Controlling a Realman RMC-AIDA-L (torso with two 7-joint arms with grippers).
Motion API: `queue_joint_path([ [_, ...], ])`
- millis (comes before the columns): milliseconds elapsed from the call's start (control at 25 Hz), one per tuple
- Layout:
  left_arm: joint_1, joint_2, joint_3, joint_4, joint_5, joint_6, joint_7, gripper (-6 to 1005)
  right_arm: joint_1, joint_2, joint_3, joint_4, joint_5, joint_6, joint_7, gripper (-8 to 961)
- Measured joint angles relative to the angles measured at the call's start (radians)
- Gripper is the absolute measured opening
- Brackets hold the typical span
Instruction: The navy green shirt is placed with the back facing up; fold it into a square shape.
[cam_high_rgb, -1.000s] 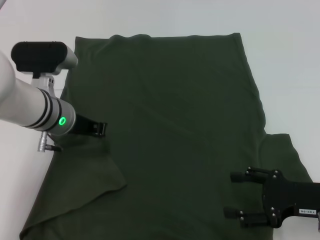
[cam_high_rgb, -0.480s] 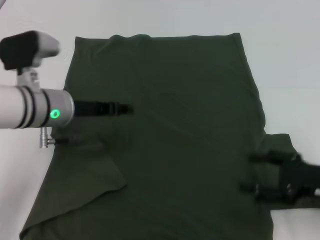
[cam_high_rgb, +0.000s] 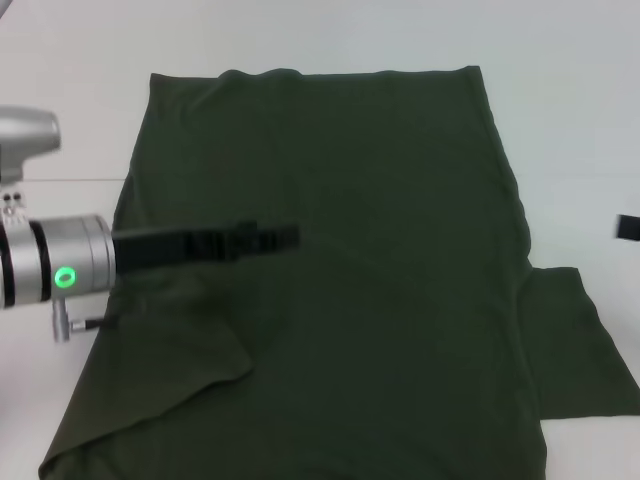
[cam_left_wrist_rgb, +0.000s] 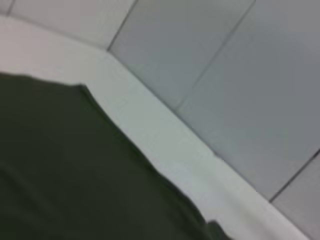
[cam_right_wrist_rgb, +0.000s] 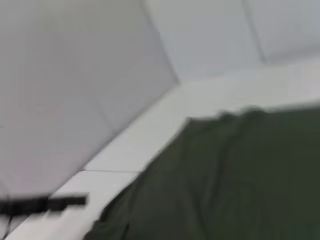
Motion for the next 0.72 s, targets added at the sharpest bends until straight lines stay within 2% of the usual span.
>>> queue_joint_path([
  [40, 0.007, -0.004, 0.002, 0.000, 0.025, 0.013, 0.003, 717, 0.006, -0.024, 0.004, -0.002, -0.023, -0.011, 0.077, 926],
  [120, 0.011, -0.006, 0.002, -0.003, 0.038, 0.015, 0.008, 868, 0.016, -0.054, 0.018, 0.000, -0.062, -0.040, 0.169, 926],
  [280, 0.016, -0.008, 0.002, -0.023, 0.073, 0.004, 0.013, 881, 0.038, -0.075, 0.044, -0.001, -0.196, -0.062, 0.294, 926],
  [440, 0.013, -0.008, -0.002, -0.040, 0.102, 0.002, 0.010, 887, 0.073, -0.078, 0.054, -0.004, -0.373, -0.065, 0.371, 926],
  [720, 0.007, -0.008, 0.002, -0.043, 0.137, 0.006, -0.021, 887, 0.140, -0.055, 0.013, 0.015, -0.521, -0.012, 0.418, 923],
])
